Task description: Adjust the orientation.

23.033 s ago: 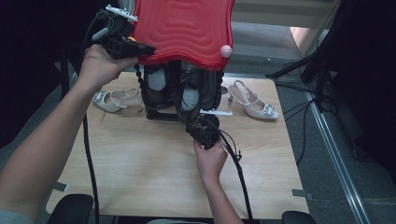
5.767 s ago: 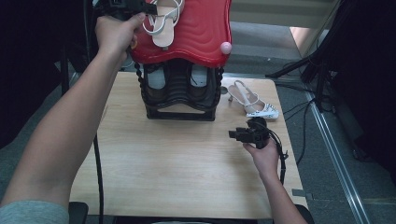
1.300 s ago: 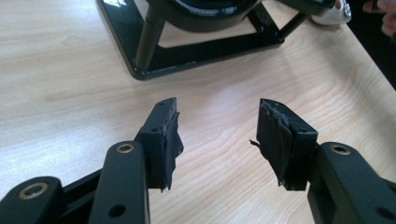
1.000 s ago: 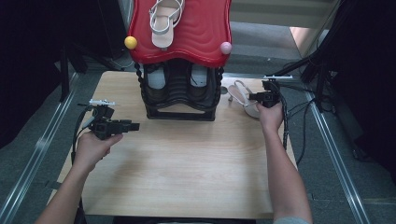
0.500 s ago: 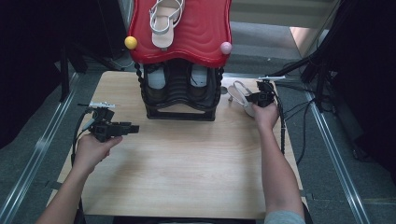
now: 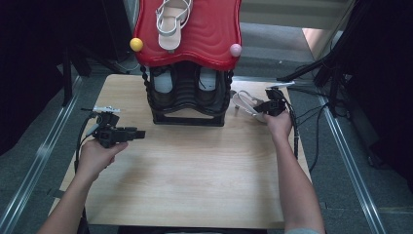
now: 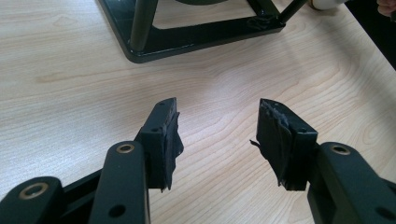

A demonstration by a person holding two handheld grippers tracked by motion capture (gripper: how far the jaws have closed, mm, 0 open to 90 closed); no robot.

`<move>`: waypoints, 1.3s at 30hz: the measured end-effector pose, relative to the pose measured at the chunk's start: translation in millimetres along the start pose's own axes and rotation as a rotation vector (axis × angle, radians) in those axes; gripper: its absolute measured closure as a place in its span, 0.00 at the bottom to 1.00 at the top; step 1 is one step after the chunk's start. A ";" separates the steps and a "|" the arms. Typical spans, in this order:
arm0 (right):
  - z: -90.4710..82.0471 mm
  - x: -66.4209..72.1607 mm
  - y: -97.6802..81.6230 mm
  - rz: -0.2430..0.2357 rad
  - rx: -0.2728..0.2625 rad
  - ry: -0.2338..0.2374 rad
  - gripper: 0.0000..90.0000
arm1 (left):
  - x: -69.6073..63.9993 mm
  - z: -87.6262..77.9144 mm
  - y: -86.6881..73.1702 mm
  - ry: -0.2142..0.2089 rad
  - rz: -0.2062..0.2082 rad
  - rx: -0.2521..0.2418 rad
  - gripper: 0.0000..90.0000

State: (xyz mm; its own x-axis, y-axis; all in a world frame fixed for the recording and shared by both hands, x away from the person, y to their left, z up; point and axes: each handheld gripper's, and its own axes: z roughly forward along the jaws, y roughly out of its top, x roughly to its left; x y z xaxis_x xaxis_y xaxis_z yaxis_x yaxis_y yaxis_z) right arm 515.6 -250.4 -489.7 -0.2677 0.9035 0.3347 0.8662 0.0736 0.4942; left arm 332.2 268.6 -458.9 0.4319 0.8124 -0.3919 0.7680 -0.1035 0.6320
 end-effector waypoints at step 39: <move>-36.0 -27.1 -30.5 -0.036 0.083 -0.047 1.00 | 7.5 -1.6 -1.2 0.016 -0.013 -0.008 0.55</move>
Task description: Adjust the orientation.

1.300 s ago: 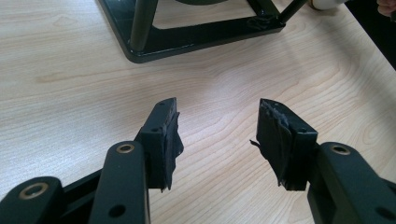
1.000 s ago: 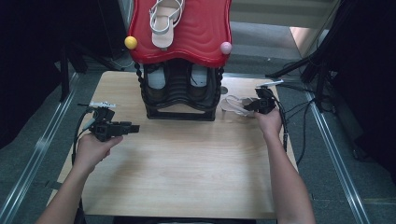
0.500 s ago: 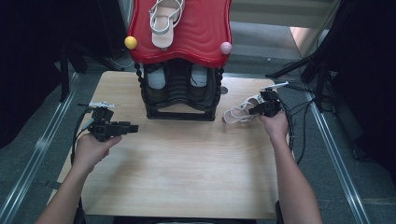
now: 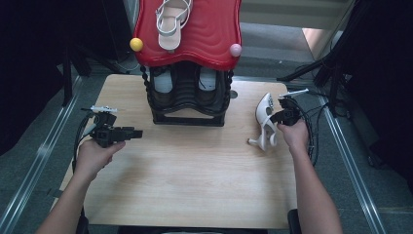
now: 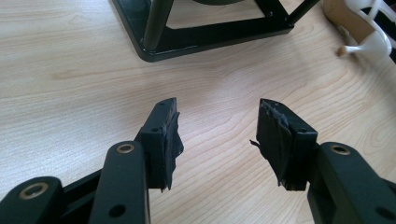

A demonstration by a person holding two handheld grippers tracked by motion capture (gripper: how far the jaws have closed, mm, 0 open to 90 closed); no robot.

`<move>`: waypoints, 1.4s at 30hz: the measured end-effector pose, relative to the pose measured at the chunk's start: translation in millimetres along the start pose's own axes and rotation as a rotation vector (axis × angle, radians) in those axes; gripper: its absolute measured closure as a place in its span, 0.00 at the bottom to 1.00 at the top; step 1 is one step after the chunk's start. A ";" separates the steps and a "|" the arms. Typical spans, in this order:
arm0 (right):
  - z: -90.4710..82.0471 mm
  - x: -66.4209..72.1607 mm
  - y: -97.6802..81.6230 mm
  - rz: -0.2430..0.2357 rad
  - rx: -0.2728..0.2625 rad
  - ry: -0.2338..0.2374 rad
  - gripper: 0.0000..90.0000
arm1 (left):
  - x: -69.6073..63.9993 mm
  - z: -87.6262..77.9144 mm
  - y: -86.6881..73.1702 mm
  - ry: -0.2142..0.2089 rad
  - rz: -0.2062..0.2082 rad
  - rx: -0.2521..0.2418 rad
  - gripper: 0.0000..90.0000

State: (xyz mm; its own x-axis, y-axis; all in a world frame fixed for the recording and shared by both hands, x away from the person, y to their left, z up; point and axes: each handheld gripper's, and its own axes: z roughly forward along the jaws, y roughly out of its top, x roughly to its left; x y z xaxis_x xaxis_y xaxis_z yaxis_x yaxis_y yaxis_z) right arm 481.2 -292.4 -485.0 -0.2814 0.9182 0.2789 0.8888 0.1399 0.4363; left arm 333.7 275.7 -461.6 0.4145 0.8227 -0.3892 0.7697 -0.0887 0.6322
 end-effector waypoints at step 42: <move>-20.5 27.5 24.3 0.031 -0.043 0.013 0.75 | 0.5 4.1 0.6 -0.006 0.007 0.017 0.55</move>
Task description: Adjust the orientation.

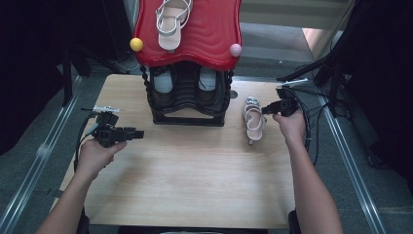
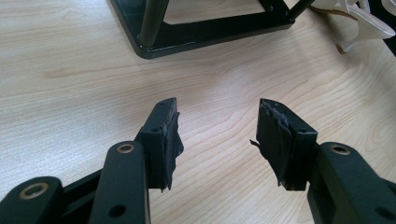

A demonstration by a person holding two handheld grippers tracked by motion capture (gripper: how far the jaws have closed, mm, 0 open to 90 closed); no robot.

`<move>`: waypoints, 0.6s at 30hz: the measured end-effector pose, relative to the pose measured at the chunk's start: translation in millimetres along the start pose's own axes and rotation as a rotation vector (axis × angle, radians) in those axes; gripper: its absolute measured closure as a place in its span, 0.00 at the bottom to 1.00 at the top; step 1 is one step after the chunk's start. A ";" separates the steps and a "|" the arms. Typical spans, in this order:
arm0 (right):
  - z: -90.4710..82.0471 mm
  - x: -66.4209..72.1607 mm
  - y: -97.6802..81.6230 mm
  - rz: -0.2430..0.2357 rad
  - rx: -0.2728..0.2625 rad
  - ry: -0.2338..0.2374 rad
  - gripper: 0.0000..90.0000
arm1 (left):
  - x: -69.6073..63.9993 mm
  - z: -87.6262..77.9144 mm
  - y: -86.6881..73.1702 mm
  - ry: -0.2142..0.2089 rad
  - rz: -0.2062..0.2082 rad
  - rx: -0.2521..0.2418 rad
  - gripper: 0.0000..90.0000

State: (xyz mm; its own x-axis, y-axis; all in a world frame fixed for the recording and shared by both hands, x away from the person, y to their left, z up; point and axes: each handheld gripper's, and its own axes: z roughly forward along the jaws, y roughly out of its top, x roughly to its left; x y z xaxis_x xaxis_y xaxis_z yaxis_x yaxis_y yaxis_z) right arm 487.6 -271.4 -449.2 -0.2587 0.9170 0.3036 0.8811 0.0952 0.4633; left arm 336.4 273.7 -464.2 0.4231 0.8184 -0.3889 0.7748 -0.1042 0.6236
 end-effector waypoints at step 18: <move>24.7 -3.3 -6.4 0.098 0.115 -0.005 0.57 | 1.5 -0.1 -0.6 0.013 0.001 0.000 0.55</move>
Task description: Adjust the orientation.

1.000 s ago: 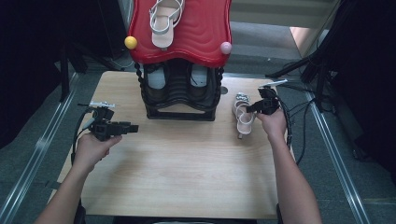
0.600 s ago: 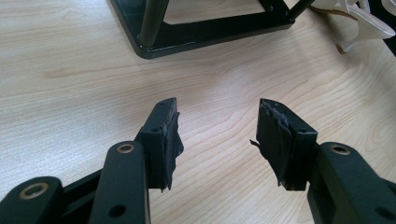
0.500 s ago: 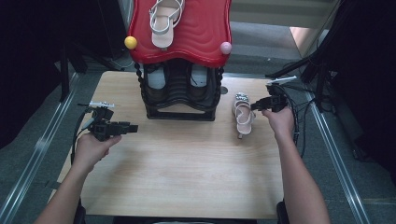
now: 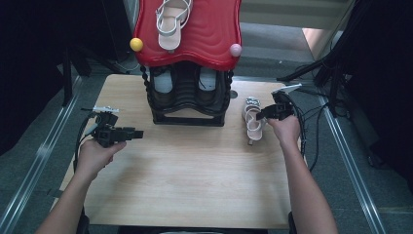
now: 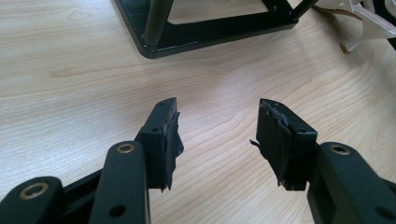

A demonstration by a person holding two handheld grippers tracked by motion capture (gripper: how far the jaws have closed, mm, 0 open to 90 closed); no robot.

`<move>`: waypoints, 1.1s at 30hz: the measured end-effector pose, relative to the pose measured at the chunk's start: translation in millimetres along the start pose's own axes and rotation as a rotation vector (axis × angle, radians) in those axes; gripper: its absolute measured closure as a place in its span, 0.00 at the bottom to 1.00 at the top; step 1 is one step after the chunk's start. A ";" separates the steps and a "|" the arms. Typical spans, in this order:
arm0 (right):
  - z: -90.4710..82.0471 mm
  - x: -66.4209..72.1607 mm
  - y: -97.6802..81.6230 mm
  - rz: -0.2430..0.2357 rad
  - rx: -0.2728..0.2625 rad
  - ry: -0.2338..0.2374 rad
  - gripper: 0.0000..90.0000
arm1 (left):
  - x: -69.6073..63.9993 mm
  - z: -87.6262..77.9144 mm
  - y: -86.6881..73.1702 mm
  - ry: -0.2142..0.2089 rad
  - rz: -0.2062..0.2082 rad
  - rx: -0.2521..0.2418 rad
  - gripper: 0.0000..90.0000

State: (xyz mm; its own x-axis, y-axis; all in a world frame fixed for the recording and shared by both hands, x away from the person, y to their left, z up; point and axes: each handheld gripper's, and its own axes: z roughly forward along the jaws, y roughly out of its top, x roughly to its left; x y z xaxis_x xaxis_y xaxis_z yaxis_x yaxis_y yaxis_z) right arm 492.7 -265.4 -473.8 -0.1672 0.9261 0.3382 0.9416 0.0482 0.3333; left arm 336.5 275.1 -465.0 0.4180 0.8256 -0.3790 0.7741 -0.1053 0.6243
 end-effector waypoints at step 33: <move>9.1 -6.3 6.4 0.074 0.078 -0.035 0.89 | -0.7 0.8 0.0 0.014 0.011 0.000 0.55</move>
State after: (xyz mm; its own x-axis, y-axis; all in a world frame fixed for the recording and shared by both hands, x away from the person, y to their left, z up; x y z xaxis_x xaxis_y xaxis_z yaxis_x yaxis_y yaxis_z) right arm 502.4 -267.5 -481.8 -0.0870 0.9407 0.3278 0.9711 0.0067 0.2385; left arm 336.6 274.1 -465.3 0.4197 0.8321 -0.3626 0.7697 -0.1146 0.6280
